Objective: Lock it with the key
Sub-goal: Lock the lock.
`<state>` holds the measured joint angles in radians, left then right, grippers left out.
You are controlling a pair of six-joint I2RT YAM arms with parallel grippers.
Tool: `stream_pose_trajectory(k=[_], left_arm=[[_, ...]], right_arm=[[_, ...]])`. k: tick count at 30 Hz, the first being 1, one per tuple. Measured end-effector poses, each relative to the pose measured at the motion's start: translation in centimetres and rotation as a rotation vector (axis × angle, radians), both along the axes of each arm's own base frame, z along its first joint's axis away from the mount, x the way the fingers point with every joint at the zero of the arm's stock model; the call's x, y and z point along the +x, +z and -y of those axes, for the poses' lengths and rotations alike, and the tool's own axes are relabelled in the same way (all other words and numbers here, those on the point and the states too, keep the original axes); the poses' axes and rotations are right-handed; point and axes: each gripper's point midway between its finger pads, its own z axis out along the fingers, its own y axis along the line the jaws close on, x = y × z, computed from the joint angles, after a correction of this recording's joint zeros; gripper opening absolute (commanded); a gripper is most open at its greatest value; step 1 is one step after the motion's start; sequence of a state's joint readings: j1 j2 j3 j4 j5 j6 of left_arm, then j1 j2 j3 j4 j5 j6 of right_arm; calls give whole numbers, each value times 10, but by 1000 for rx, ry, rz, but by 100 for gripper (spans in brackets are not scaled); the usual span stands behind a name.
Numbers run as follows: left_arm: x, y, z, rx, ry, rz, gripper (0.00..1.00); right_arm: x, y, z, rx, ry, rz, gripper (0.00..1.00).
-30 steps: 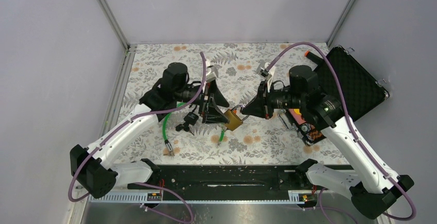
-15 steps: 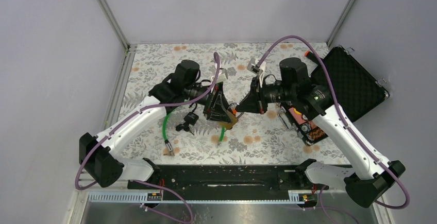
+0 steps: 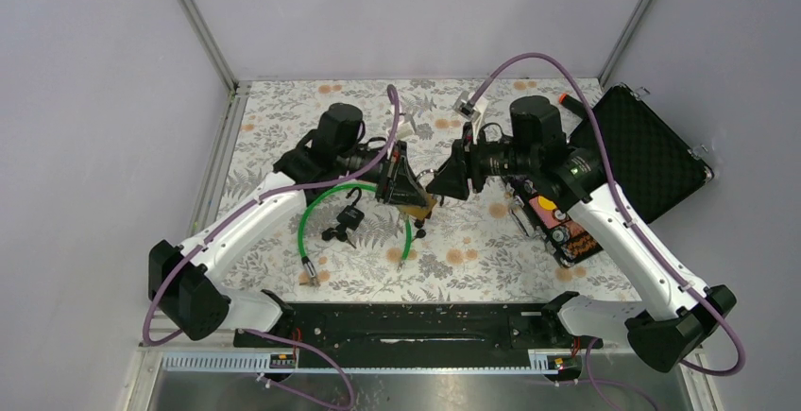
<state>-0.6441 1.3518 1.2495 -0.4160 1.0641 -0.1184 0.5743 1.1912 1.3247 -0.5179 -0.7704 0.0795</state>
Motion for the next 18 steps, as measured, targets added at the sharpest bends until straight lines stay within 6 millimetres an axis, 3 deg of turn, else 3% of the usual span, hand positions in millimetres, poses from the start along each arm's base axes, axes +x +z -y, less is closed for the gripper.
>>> stream_pose_trajectory(k=[1,3,8,13,18], left_arm=[[8,0,1,-13,39,4,0],[30,0,-3,-33,147,-3,0],[76,19,-14,-99,403,26,0],[91,63,-18,-256,541,70,0],[95,114,-23,-458,609,79,0]], right_arm=[[5,3,-1,8,-33,-2,85],[12,10,-1,28,-98,-16,92],[20,26,10,126,-255,23,93],[18,29,8,288,-303,2,91],[18,5,-16,368,-271,-68,93]])
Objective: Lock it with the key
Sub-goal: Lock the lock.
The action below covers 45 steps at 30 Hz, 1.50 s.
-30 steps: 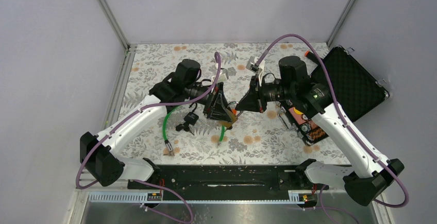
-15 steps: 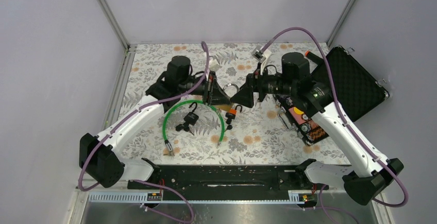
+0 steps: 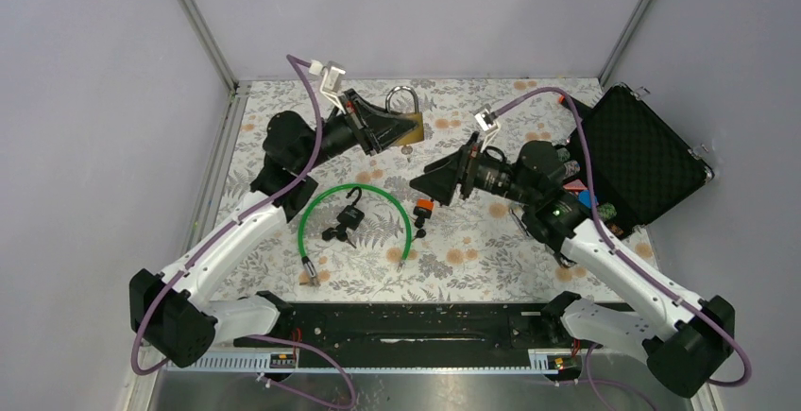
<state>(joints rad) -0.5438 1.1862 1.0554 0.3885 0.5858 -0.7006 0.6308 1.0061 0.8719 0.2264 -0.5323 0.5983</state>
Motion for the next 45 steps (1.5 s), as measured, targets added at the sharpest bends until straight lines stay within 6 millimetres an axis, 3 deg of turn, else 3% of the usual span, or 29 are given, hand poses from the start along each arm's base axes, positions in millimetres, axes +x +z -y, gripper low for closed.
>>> stream_pose_trajectory(k=[8,14,16,19,22,26,33,39,45], left_arm=[[-4,50,-7,-226,-3,6,0],[-3,60,-7,-295,-20,-21,0],[0,60,-5,-301,-26,-39,0],[3,60,-3,-305,-30,-56,0],[3,64,-4,-315,-27,-51,0],[2,74,-5,-316,-25,-32,0],[-1,90,-6,-318,-22,12,0],[-2,93,-6,-309,-18,26,0],[0,91,-5,-295,-14,21,0]], right_arm=[[3,41,-19,165,34,85,93],[11,79,-25,211,35,141,87],[13,89,-27,220,35,159,75],[18,101,-30,225,32,173,50],[22,105,-34,219,37,167,41],[25,98,-39,206,54,148,48],[27,96,-41,216,74,130,43],[34,107,-35,263,57,130,42],[32,112,-34,285,68,127,4]])
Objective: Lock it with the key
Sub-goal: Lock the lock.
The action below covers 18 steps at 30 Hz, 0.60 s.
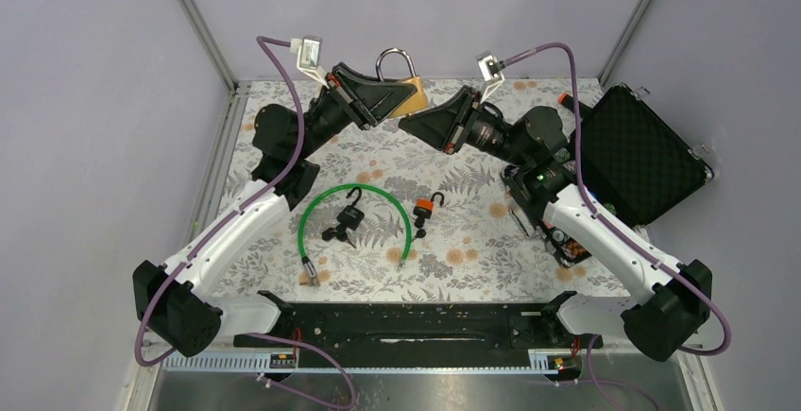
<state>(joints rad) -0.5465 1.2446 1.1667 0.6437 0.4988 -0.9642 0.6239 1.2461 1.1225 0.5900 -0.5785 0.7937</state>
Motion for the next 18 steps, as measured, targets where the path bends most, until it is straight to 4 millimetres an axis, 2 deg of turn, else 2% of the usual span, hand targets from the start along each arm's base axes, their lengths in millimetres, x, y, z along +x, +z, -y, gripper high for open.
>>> stream_pose_trajectory(k=[1,10,18], left_arm=[[0,-1,0,3,-1,-3,0],[-2,-3,2,35,-41,-33,0],[0,-44,11,112,-171,-162,0]], right_arm=[[-1,0,0,1,7,-4,0],[-8,-4,2,-3,31,-5,0],[-16,-41,12,-1,19,-74,0]])
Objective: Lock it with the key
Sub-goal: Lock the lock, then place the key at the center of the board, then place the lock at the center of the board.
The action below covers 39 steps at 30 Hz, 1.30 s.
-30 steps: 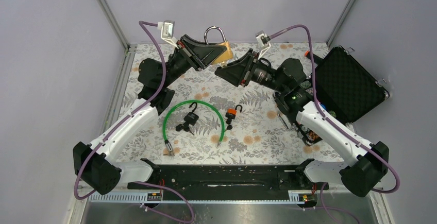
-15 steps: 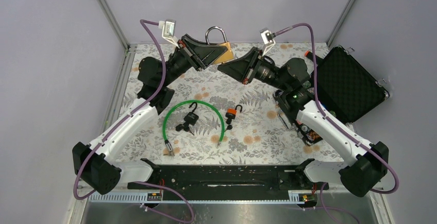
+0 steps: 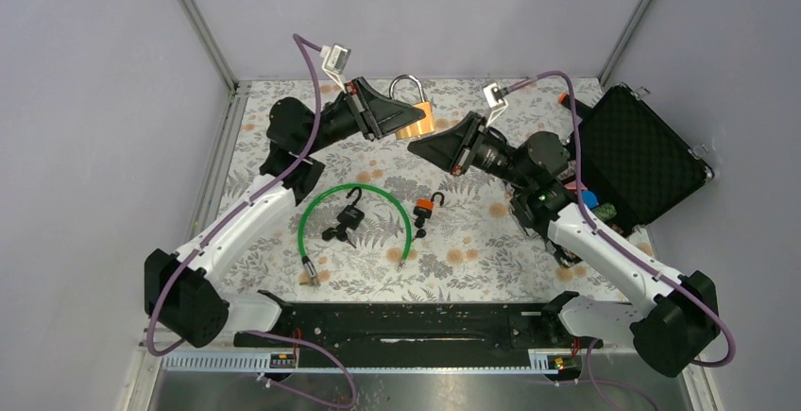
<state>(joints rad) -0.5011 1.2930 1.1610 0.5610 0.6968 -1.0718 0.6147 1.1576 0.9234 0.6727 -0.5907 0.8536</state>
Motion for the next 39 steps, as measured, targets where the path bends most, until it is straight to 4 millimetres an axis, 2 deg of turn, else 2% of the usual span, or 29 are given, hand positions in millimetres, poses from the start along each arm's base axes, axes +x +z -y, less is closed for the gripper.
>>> stream_pose_trajectory(k=[4,6,9,12,17,21,24,27,30,33,35,39], left_arm=[[9,-15,-5,-10,11,-36,0],[29,-7,-20,-55,111,-17,0],[63,7,-54,-139,305,14,0],[76,8,-68,-168,396,15,0],[80,0,-64,-130,418,22,0],[93,-27,-60,-38,449,-16,0],[118,-66,-52,45,467,-78,0],[151,-126,-35,155,469,-178,0],[180,-205,-12,304,459,-313,0],[192,-276,11,430,424,-434,0],[200,-311,24,483,403,-490,0],[218,-355,47,522,367,-554,0]], right_arm=[[-7,-21,1,-9,34,-103,0],[-18,-34,1,-42,84,-160,0],[-28,-50,1,-120,93,-211,0],[-33,-63,0,-200,80,-222,0],[-23,-81,5,-313,-4,-240,0],[7,-96,21,-399,-145,-290,0],[53,-117,43,-451,-292,-366,0],[99,-151,64,-530,-421,-441,0],[135,-187,76,-633,-515,-485,0],[169,-215,79,-707,-571,-519,0],[191,-233,83,-736,-618,-550,0],[226,-268,98,-773,-699,-628,0]])
